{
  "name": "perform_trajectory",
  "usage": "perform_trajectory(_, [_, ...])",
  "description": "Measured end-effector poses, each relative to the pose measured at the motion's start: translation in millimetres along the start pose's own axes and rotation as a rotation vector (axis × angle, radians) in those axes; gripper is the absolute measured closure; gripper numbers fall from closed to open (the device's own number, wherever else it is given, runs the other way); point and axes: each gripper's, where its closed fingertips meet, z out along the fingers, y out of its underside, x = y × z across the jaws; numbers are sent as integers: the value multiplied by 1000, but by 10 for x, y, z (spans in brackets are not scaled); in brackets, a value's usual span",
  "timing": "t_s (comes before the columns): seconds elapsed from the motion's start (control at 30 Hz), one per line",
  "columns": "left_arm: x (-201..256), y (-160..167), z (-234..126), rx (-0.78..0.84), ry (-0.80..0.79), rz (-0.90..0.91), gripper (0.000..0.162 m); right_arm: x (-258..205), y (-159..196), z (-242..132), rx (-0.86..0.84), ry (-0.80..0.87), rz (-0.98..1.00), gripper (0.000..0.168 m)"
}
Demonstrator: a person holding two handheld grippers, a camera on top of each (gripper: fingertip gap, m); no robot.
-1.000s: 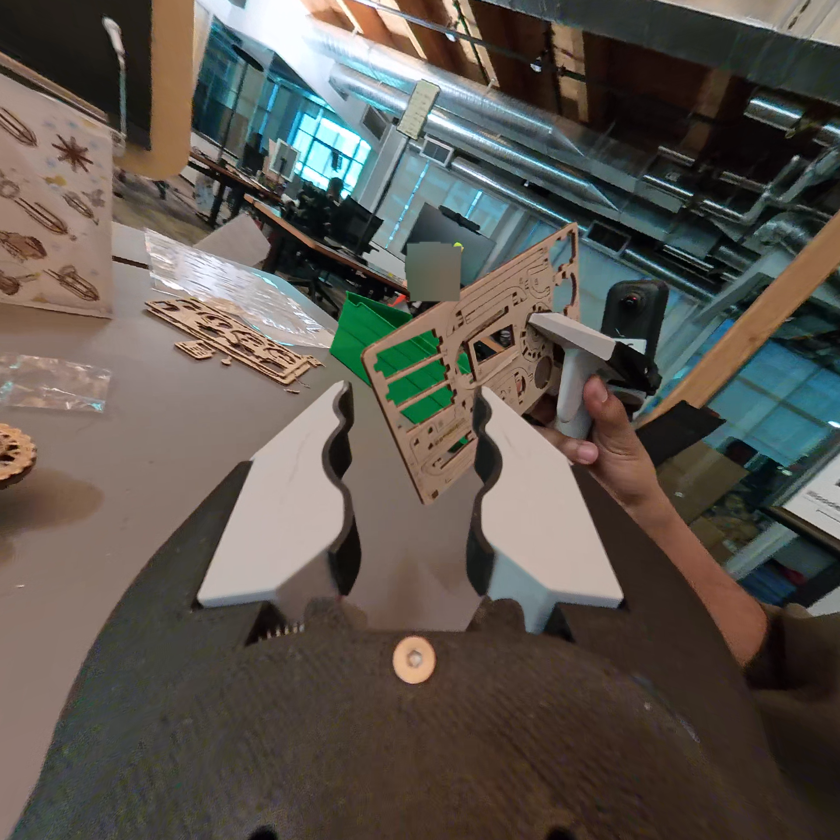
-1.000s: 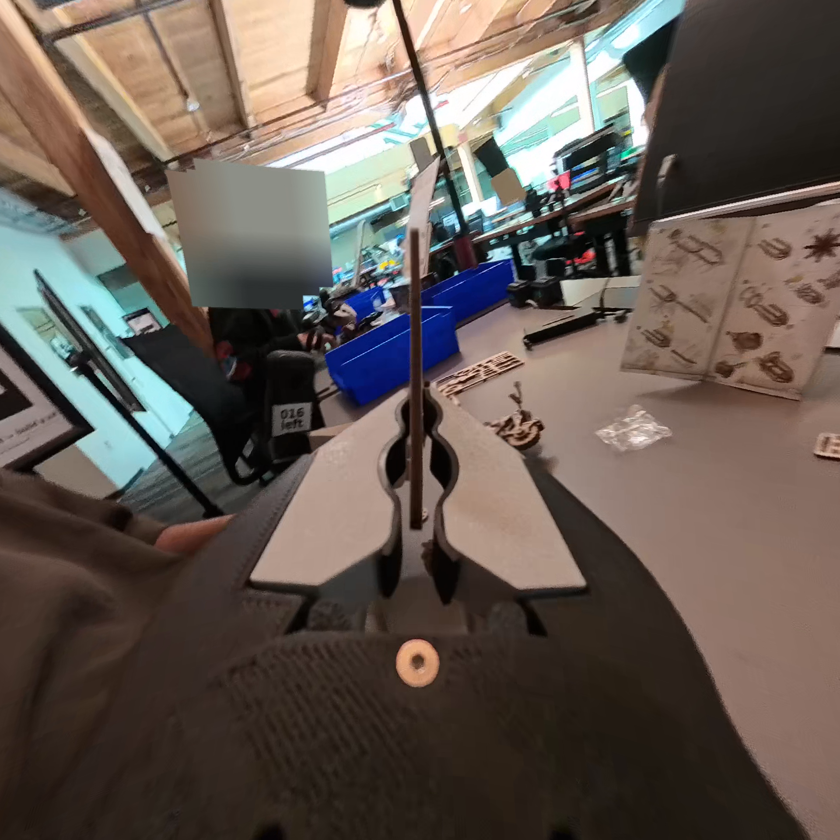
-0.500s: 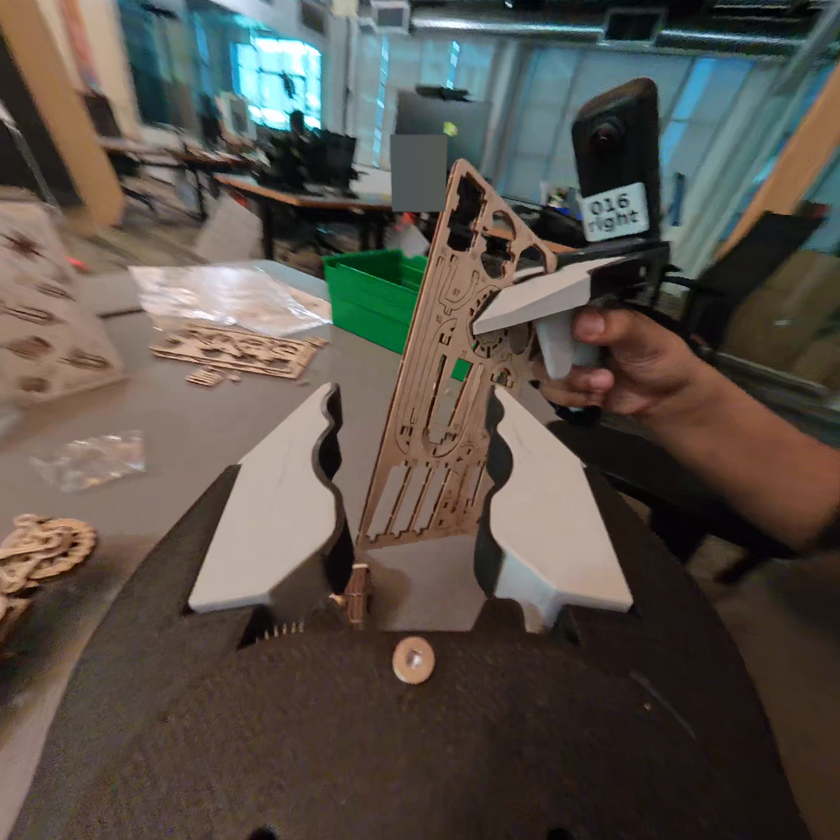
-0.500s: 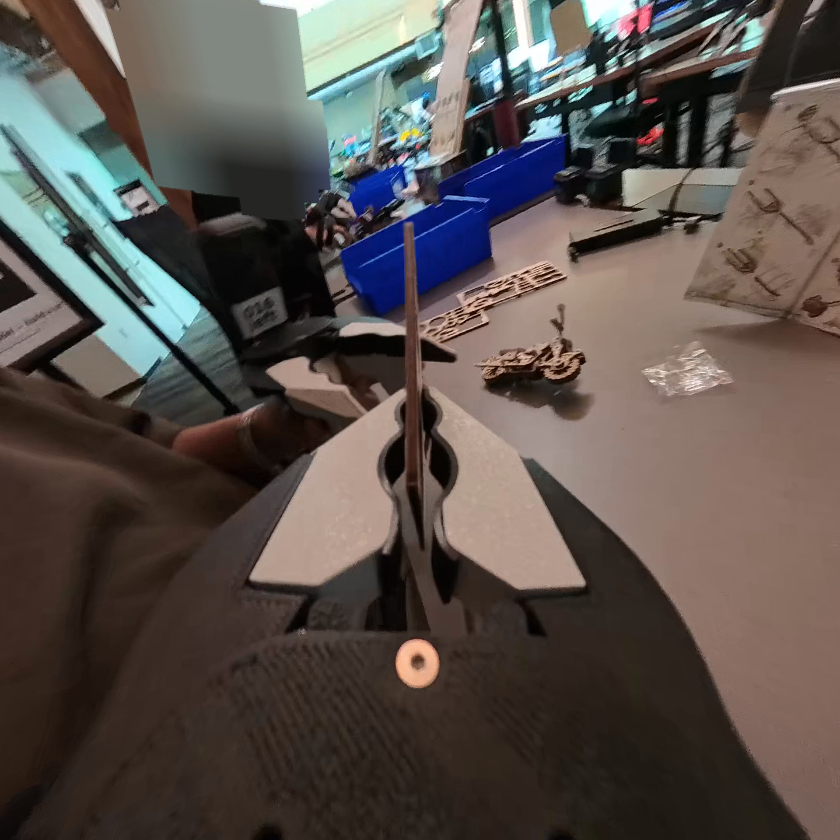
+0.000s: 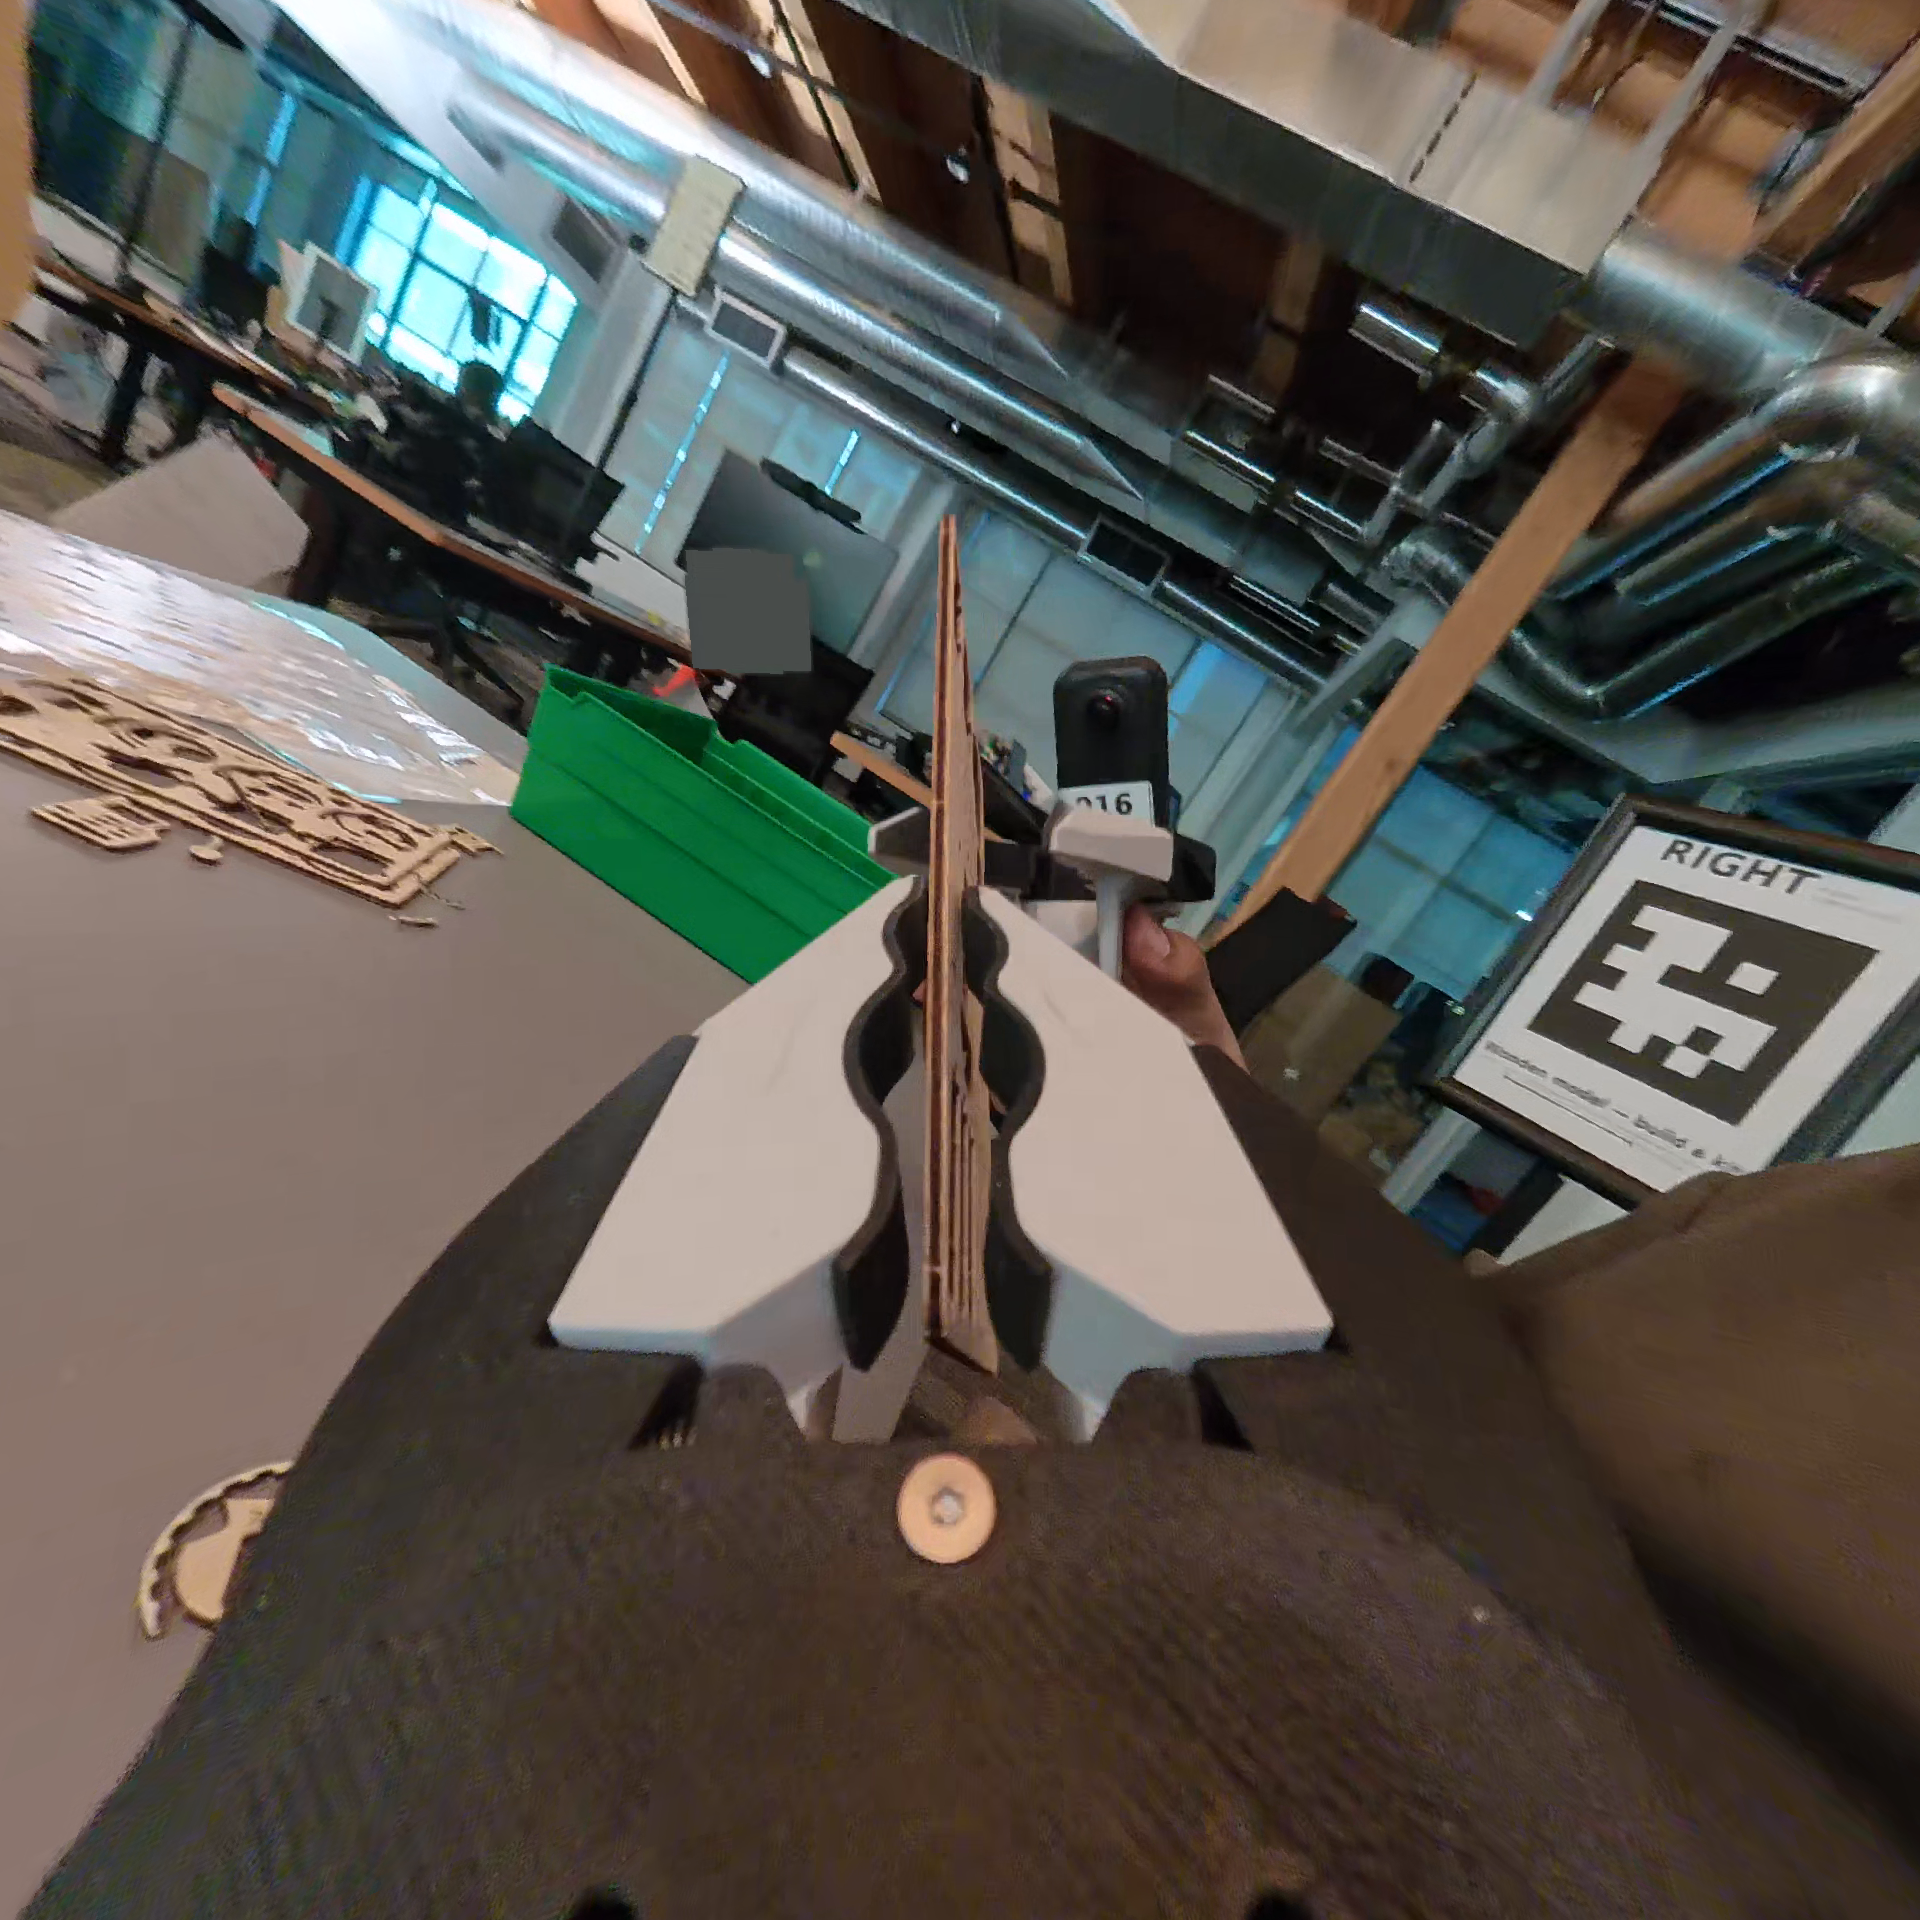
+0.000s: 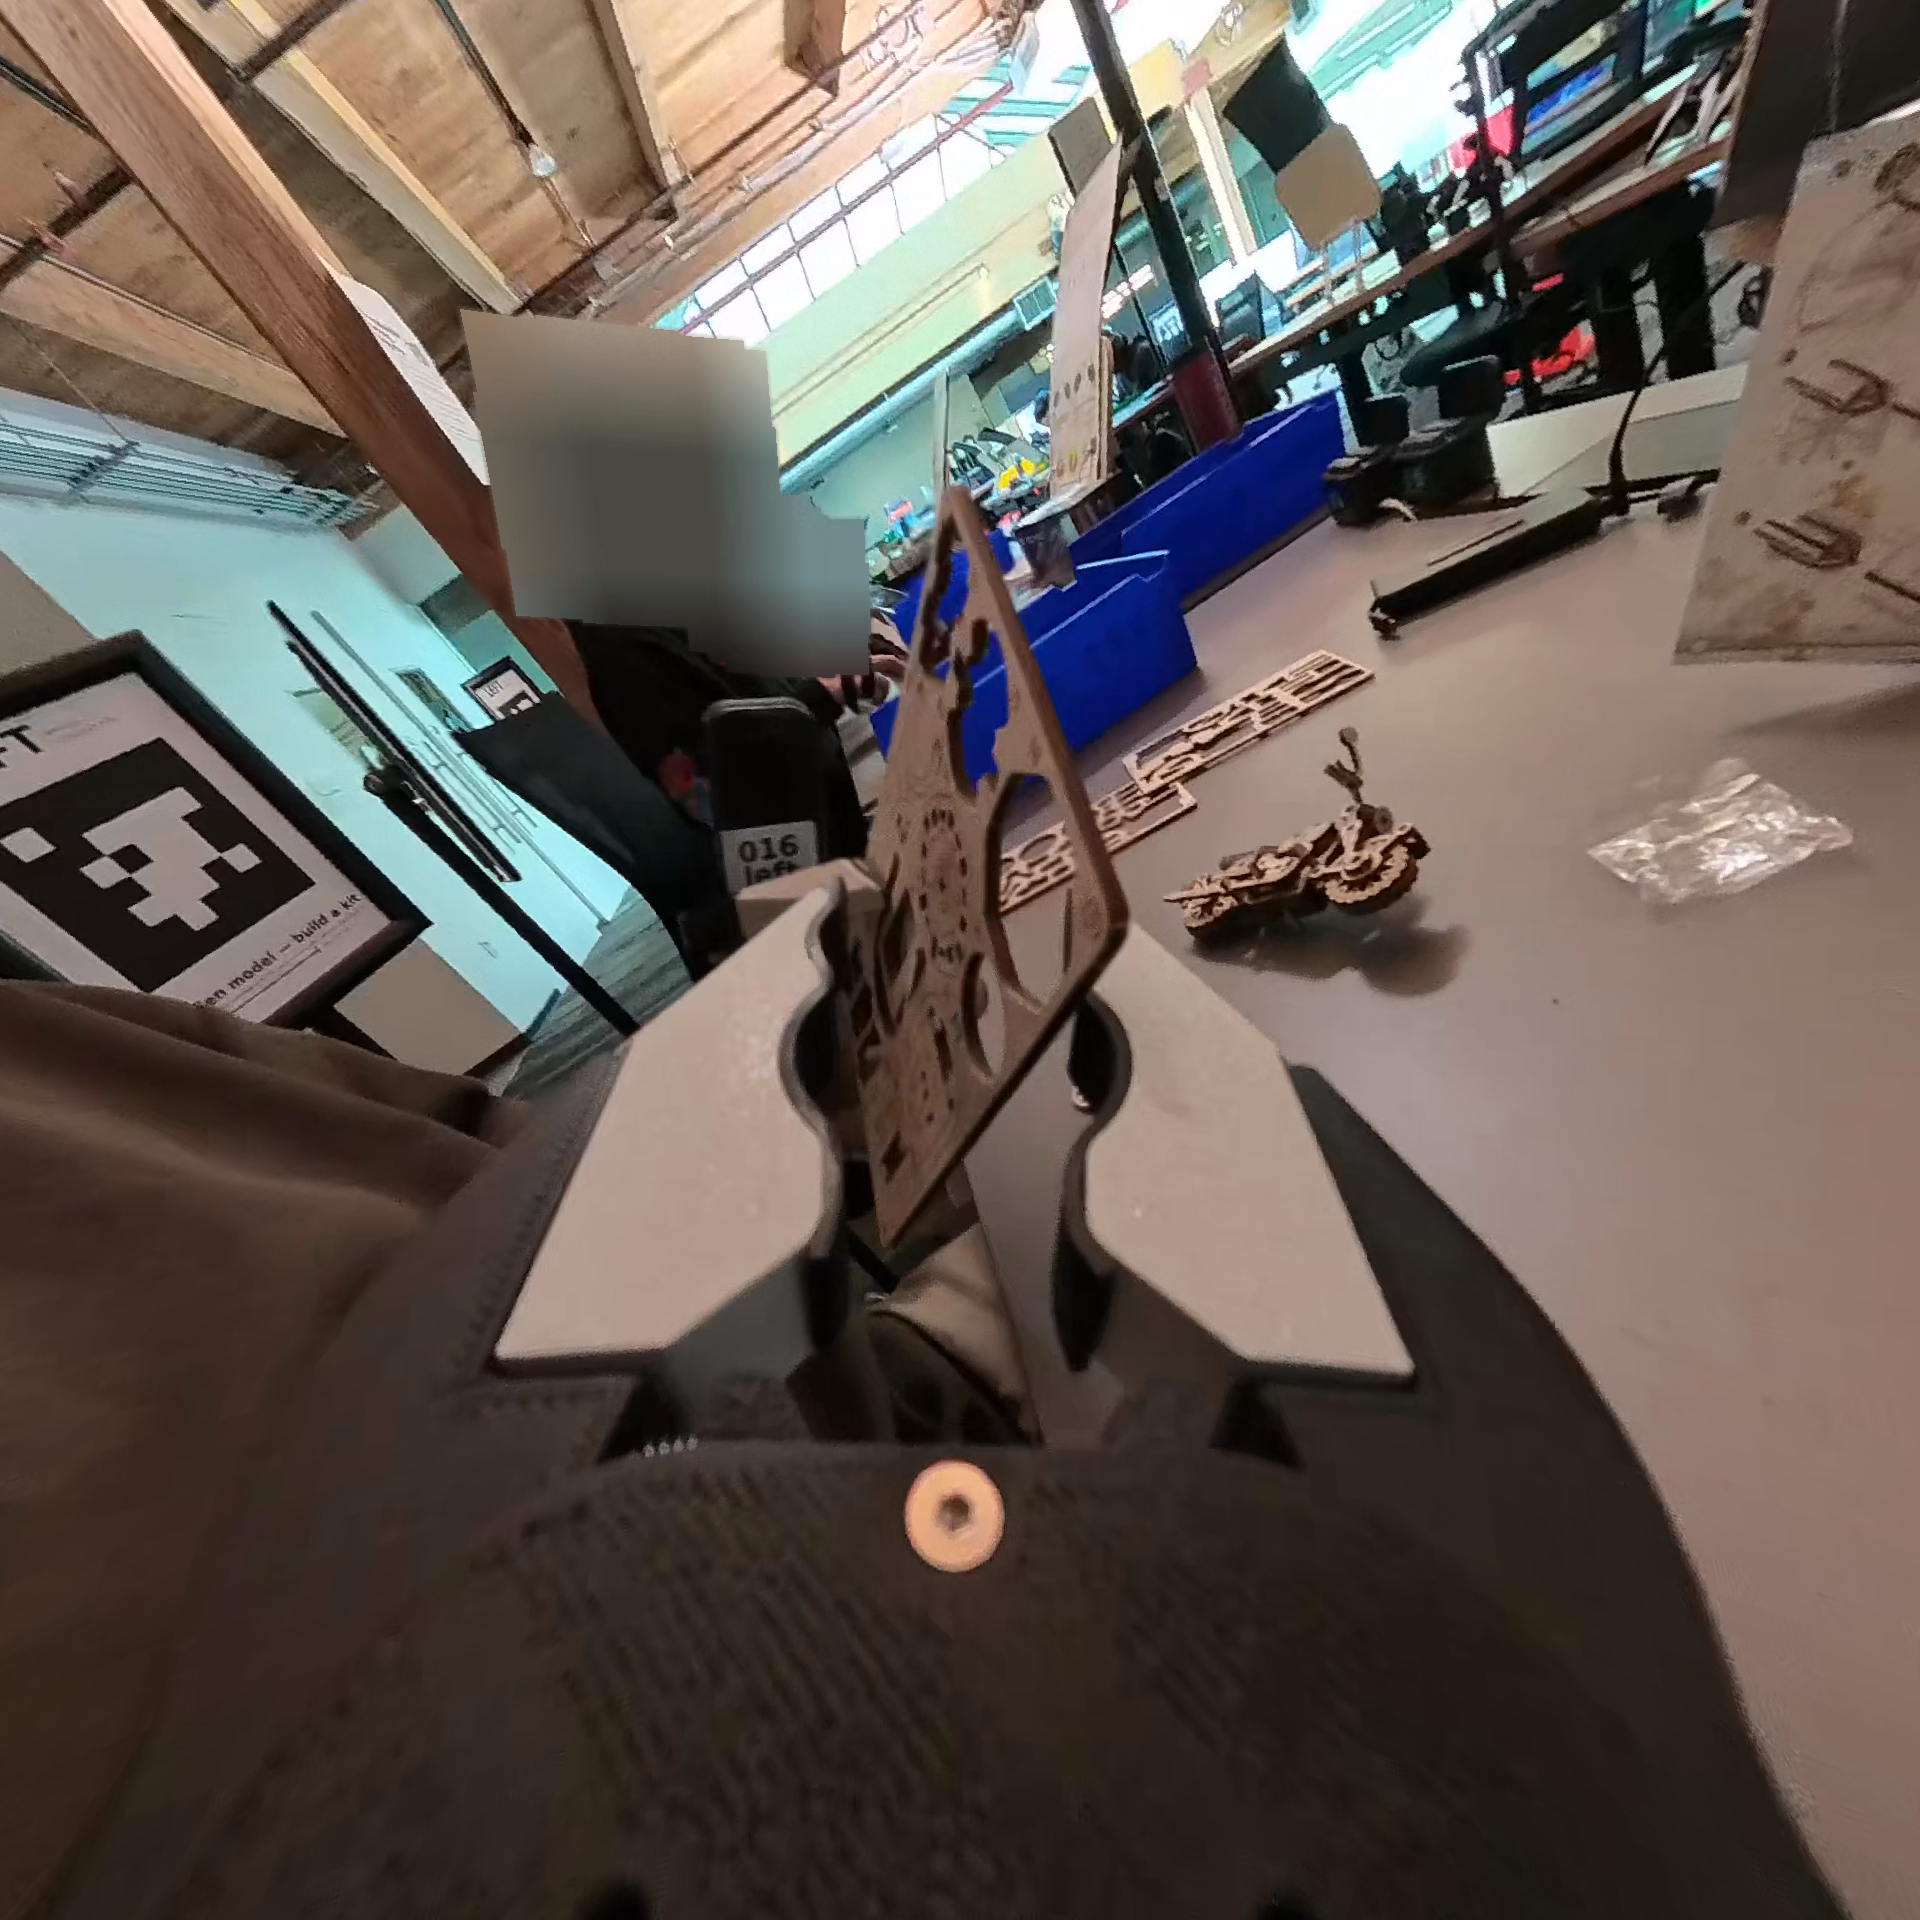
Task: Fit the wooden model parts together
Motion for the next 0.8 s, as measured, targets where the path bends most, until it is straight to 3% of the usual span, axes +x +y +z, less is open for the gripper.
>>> perform_trajectory(0.3, [14, -126, -45, 113, -78, 133, 161, 33, 238, 170, -45, -7, 60, 134])
perform_trajectory(0.43, [34, -111, -34, 112, -89, 175, 161, -46, 230, 182, -21, -65, 90, 150])
perform_trajectory(0.63, [-60, -118, -60, 92, -113, 171, 146, -146, 203, 137, -46, -116, 69, 167])
perform_trajectory(0.8, [-176, -40, -64, -38, -184, 289, 153, -5, 174, 52, -62, -42, 7, 168])
